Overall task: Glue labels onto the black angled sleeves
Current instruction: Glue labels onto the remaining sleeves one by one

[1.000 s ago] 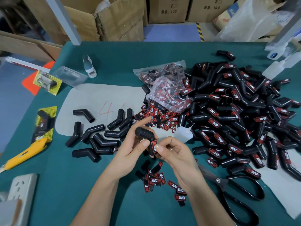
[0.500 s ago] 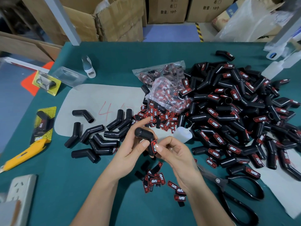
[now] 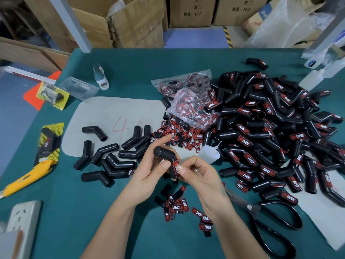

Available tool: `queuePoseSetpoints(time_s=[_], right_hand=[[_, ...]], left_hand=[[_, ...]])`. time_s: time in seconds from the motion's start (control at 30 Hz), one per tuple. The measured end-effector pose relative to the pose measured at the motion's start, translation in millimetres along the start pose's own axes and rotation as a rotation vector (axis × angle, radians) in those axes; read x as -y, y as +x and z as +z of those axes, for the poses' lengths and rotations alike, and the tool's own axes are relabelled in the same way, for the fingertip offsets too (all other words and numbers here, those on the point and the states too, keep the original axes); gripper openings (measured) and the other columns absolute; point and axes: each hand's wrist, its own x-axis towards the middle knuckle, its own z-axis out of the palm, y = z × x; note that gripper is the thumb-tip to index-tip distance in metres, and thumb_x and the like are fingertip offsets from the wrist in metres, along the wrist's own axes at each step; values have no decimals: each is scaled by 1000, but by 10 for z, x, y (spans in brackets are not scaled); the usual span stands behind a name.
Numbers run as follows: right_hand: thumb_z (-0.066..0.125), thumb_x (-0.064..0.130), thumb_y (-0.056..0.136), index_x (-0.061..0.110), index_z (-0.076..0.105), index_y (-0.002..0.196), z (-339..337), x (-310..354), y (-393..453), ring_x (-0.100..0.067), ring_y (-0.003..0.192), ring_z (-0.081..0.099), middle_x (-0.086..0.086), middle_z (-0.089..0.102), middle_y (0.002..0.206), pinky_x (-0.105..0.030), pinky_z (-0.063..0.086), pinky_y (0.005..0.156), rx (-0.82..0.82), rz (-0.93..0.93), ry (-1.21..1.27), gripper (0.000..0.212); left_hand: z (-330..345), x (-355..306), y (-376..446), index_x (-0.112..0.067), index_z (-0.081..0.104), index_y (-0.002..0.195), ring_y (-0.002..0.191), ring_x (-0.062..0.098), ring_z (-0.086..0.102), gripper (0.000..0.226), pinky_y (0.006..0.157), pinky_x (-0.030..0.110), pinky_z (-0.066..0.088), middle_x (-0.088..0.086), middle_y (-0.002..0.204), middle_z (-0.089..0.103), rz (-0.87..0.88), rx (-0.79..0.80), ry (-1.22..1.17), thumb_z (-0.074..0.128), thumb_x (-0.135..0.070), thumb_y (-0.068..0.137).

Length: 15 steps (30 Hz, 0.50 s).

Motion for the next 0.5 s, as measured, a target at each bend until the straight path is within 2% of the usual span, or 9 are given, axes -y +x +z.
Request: queuePoseSetpoints(time_s=[0.2, 0.33, 0.5], right_hand=[[80, 33, 85, 14, 70, 86, 0, -4, -2, -30, 94, 58, -32, 64, 95, -58, 46, 103, -12, -3, -11, 22], [80, 35, 85, 18, 70, 84, 2, -5, 6, -28, 91, 59, -18, 66, 89, -51, 47, 98, -4, -9, -4, 19], [79, 35, 84, 20, 70, 83, -2, -19, 11, -30, 93, 59, -18, 65, 90, -59, 46, 103, -13, -17, -9, 18]], left_hand=[[12, -8, 4, -30, 39, 158, 102, 33, 61, 55, 92, 60, 53, 10, 115, 63, 1, -2, -10, 58, -39, 107], [13, 1, 11, -28, 37, 158, 103, 28, 61, 55, 94, 44, 54, 7, 115, 63, 11, 2, -6, 57, -36, 108], [7, 13, 12, -29, 38, 158, 104, 26, 60, 53, 94, 39, 53, 7, 115, 63, 14, 8, -11, 55, -25, 107]])
